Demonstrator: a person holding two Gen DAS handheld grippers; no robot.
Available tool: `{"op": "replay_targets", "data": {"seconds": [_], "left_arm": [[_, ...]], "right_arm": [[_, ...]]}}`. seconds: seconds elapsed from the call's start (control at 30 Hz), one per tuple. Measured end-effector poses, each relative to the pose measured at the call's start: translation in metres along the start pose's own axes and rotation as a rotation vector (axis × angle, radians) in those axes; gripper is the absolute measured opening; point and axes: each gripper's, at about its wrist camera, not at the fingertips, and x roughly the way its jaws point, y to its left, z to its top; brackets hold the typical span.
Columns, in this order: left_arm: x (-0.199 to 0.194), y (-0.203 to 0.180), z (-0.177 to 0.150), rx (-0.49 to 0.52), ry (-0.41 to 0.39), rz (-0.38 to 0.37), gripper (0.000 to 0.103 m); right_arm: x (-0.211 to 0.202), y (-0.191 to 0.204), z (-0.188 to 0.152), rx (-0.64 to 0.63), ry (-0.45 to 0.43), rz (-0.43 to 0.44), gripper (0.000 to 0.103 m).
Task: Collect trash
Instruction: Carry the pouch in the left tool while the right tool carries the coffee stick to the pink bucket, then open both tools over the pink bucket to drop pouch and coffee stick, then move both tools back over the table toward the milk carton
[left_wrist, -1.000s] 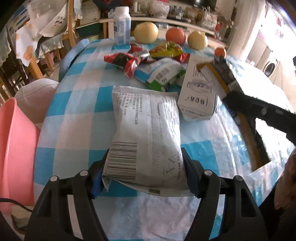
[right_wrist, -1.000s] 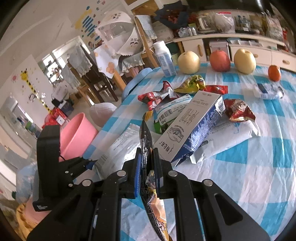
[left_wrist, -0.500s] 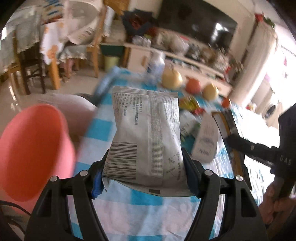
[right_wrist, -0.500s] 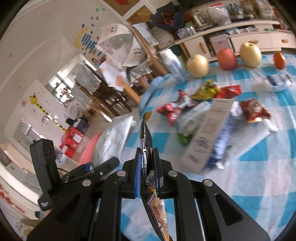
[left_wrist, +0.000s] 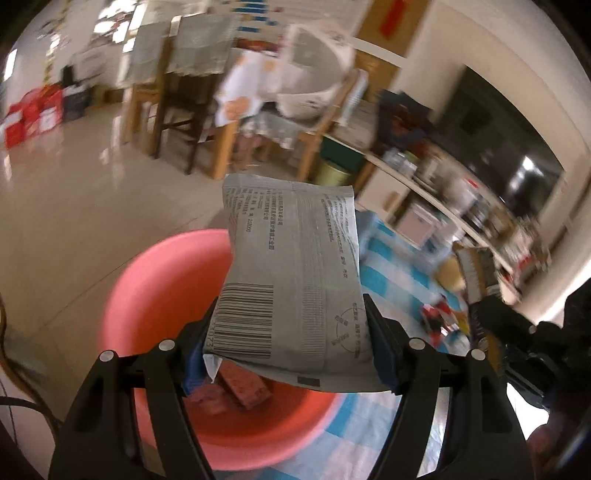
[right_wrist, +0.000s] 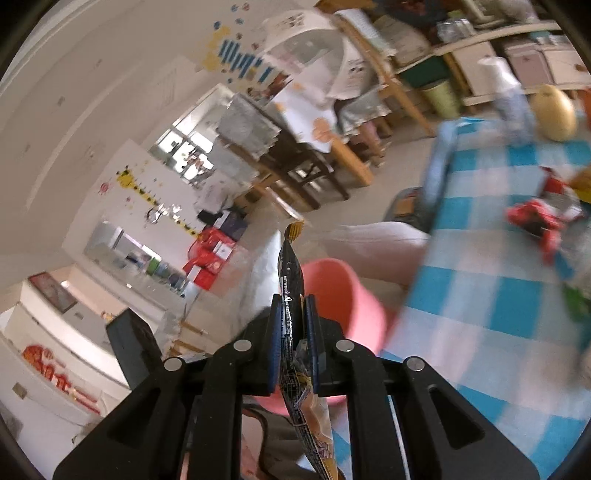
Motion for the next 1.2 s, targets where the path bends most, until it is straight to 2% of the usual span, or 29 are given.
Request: {"op": "replay_targets", "data": {"seconds": [0.17, 0.27, 0.3, 0.33, 0.37, 0.4, 0.47, 0.53, 0.7, 0.9, 1.0, 1.2], "left_arm": [[0.008, 0.032, 0.008, -0.094, 0.004, 0.063, 0.072], [0.013, 0.04, 0.01, -0.108, 0.004, 0.115, 0.074], [0.014, 0.042, 0.01, -0.105, 0.0, 0.134, 0.077], [0.015, 0.044, 0.01, -0.101, -0.007, 0.163, 0.08], [0.015, 0.046, 0.01, -0.092, -0.021, 0.187, 0.082], [0.012, 0.048, 0.009, -0.083, -0.033, 0.197, 0.084], [0.008, 0.044, 0.01, -0.054, -0.071, 0.21, 0.087], [0.005, 0.041, 0.012, -0.03, -0.105, 0.206, 0.089], [-0.002, 0.015, 0.008, 0.088, -0.17, 0.157, 0.089], [-0.009, -0.02, -0.001, 0.192, -0.218, 0.101, 0.089], [-0.011, -0.038, -0.007, 0.241, -0.211, 0.044, 0.089], [-0.007, -0.062, -0.017, 0.275, -0.125, -0.018, 0.089]], "right_arm": [[0.037, 0.016, 0.006, -0.025, 0.032, 0.01, 0.014], [0.064, 0.016, 0.005, -0.028, 0.057, -0.013, 0.018], [0.075, 0.013, 0.003, -0.019, 0.07, -0.041, 0.032], [0.08, 0.01, 0.002, -0.007, 0.078, -0.08, 0.063], [0.083, 0.006, 0.0, 0.0, 0.075, -0.112, 0.074], [0.08, 0.003, -0.002, -0.002, 0.064, -0.118, 0.078], [0.071, 0.001, -0.007, -0.029, 0.039, -0.148, 0.079], [0.06, 0.0, -0.01, -0.073, 0.004, -0.207, 0.087], [0.016, 0.001, -0.026, -0.214, -0.105, -0.321, 0.094], [-0.024, -0.012, -0.049, -0.325, -0.173, -0.392, 0.098], [-0.04, -0.025, -0.055, -0.332, -0.164, -0.436, 0.098], [-0.07, -0.047, -0.066, -0.302, -0.152, -0.488, 0.098]]}}
